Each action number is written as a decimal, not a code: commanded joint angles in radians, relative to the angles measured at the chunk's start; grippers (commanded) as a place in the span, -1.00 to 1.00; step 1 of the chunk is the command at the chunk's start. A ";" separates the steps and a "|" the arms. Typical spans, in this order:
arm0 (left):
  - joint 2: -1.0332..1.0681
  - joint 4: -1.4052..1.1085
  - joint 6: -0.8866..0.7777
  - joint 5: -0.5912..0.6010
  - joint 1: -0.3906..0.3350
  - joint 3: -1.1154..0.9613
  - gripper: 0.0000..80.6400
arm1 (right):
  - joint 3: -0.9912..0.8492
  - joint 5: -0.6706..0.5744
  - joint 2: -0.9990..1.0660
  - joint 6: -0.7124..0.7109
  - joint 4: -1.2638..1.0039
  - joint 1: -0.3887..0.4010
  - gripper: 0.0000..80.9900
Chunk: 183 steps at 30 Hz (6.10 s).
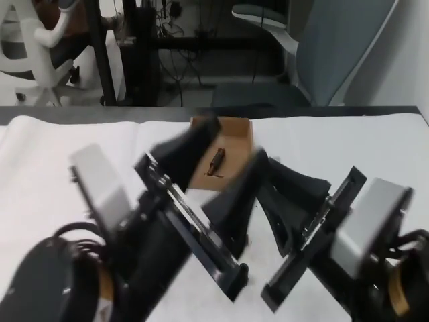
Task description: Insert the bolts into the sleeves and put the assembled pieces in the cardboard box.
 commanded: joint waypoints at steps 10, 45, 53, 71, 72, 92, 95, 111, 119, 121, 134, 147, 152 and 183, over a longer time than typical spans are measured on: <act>-0.181 0.405 -0.006 -0.044 0.003 0.173 -0.99 | -0.436 -0.163 0.125 0.071 0.728 -0.318 -0.99; 0.386 1.159 0.053 0.113 0.208 -0.342 0.47 | -1.232 -0.416 0.587 0.120 1.199 -0.398 0.66; 0.476 1.390 0.034 0.121 0.208 -0.474 0.44 | -1.232 -0.387 0.486 0.022 1.199 -0.401 0.66; 0.358 1.967 0.135 0.094 0.223 -0.573 -0.95 | -1.226 -0.348 0.478 0.019 1.212 -0.432 0.66; 0.358 2.013 0.145 0.094 0.233 -0.591 -0.95 | -1.226 -0.353 0.478 0.024 1.212 -0.432 0.66; 0.441 2.046 0.189 0.042 0.300 -0.636 0.08 | -1.226 -0.368 0.480 0.023 1.371 -0.432 0.56; 0.477 2.046 0.162 0.042 0.300 -0.636 -0.11 | -1.224 -0.235 0.494 0.079 1.526 -0.429 0.45; 0.343 1.981 0.097 0.005 0.303 -0.612 -0.95 | -0.980 -0.103 0.684 1.094 1.372 -0.289 0.45; 0.083 1.978 0.071 -0.037 0.311 -0.480 -0.95 | -0.982 -0.082 0.715 1.320 1.425 -0.235 0.37; 0.024 1.978 0.066 -0.037 0.321 -0.444 -0.95 | -0.985 -0.086 0.715 1.361 1.464 -0.225 0.18; -0.153 2.075 0.066 -0.032 0.337 -0.398 -0.95 | -0.990 -0.078 0.696 1.644 1.650 -0.185 0.28; -0.282 2.139 0.060 -0.026 0.337 -0.398 -0.95 | -0.988 -0.016 0.737 1.667 1.591 -0.189 0.01; -0.285 2.165 0.063 -0.026 0.337 -0.398 -0.95 | -0.988 0.009 0.743 1.669 1.630 -0.180 0.01; -0.285 2.180 0.059 -0.010 0.337 -0.397 -0.95 | -0.988 -0.060 0.817 1.756 1.519 -0.150 0.06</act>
